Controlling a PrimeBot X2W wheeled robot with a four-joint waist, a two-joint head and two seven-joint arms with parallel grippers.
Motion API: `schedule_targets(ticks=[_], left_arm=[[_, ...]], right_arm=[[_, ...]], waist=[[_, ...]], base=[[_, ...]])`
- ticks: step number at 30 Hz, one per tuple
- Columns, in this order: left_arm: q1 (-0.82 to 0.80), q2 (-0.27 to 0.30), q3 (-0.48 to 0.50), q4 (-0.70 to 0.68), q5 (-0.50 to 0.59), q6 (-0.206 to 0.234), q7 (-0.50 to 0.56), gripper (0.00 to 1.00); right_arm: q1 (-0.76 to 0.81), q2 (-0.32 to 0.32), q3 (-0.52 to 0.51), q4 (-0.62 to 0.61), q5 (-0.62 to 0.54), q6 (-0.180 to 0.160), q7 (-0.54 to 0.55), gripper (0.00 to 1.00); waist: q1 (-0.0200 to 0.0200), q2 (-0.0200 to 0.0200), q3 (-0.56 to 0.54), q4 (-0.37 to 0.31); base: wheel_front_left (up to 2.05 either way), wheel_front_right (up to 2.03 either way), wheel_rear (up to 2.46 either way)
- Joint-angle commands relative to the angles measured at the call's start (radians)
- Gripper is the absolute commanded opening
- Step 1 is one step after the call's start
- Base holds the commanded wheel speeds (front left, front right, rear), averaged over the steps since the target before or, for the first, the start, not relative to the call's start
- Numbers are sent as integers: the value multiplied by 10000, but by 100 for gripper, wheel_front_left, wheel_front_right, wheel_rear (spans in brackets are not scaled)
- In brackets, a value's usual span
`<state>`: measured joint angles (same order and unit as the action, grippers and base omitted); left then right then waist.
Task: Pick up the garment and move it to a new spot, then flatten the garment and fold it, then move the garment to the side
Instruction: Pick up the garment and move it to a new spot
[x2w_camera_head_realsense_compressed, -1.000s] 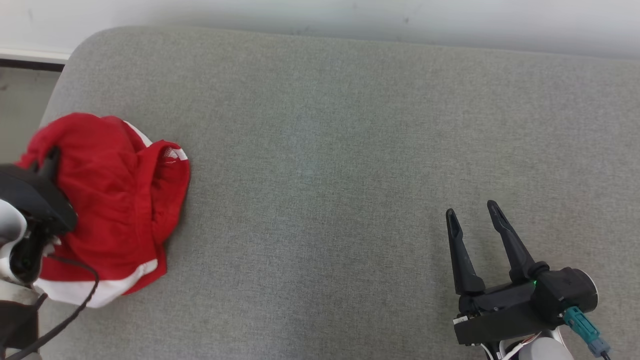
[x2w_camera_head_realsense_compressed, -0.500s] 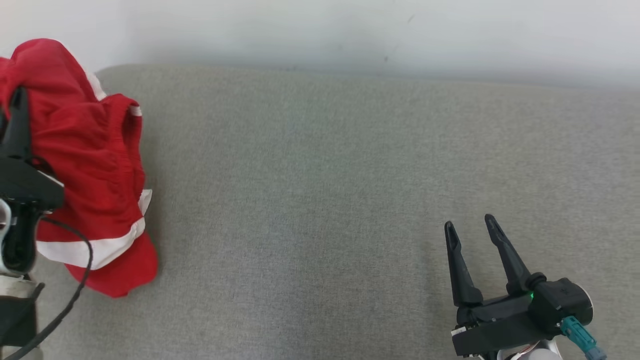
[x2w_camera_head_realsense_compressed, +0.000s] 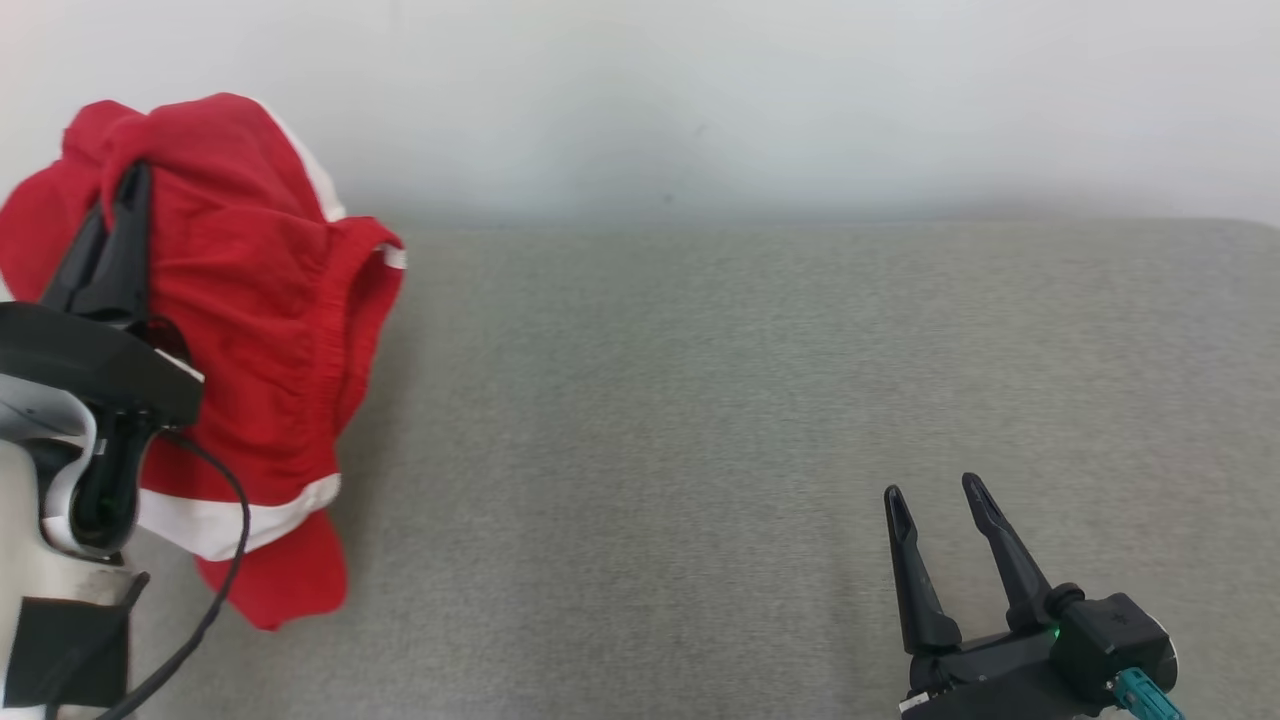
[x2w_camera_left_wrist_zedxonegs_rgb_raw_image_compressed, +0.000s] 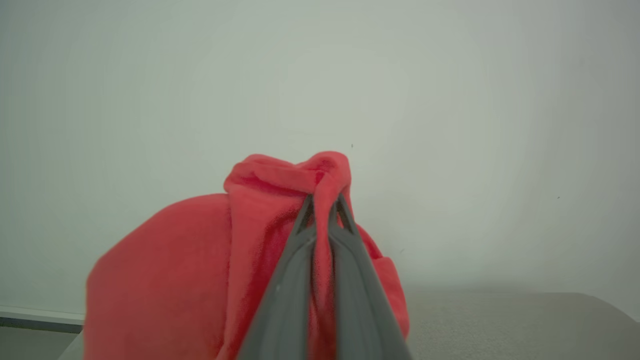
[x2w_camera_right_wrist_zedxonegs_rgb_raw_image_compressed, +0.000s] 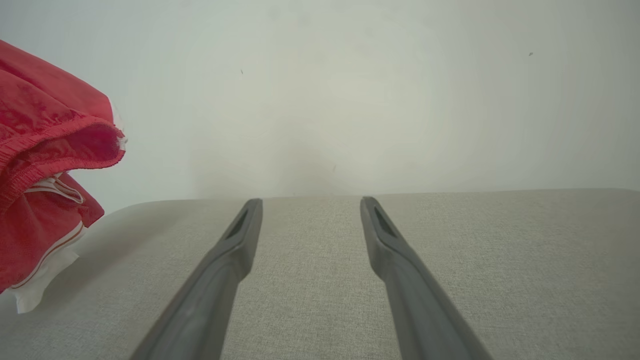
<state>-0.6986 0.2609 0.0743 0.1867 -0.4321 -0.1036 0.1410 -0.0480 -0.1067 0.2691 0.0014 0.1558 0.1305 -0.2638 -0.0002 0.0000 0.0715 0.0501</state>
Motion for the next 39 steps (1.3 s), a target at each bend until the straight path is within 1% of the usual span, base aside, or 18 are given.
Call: schedule_targets(ticks=[1,4,6,11,18,21,26,29,32,36,39], left_arm=[[120,-94,-55,-155,-85,-19,-1,0],[170,-235,-183,-245,-243,-58,5,0],[172,-285,-283,-259,-280,-81,53,0],[54,-678,-702,-272,-603,-126,213,0],[-178,-1342,-1531,-15,-1052,-211,170,0],[-151,-1517,-1994,221,-1171,-251,124,0],[192,-1582,-3005,888,-502,-245,-336,0],[367,-1628,-3690,1488,224,-209,-833,0],[462,-1719,-4291,2171,893,-78,-1376,0],[473,-1771,-4826,3234,1543,156,-2092,0],[431,-1767,-4937,4064,1688,262,-2486,0]], right_arm=[[183,6,15,-11,25,4,-6,100],[186,18,77,16,52,4,-6,100],[182,24,55,-2,63,4,-6,100],[185,36,76,-31,99,4,-6,100],[155,49,108,-41,115,4,-6,100],[119,49,157,-17,119,4,-6,100],[90,34,181,-48,130,4,-6,100],[76,-1,152,-45,128,4,-6,100],[-9,-21,143,-79,113,4,-6,100],[-95,-8,122,-105,101,4,-6,100],[-191,-9,106,-105,76,4,-6,100]], waist=[[2,0,-416,-613],[2,0,-521,-978],[2,0,-529,-1092],[2,0,-534,-1619],[2,0,-472,-2248],[2,0,-448,-2483],[2,0,-315,-2727],[2,0,-85,-2745],[2,0,179,-2727],[2,0,440,-2691],[2,0,553,-2652]], base=[[0,0,0],[0,0,0],[0,0,0],[0,0,0],[0,0,0],[0,0,0],[0,0,0],[0,0,0],[0,0,0],[0,0,0],[0,0,0]])
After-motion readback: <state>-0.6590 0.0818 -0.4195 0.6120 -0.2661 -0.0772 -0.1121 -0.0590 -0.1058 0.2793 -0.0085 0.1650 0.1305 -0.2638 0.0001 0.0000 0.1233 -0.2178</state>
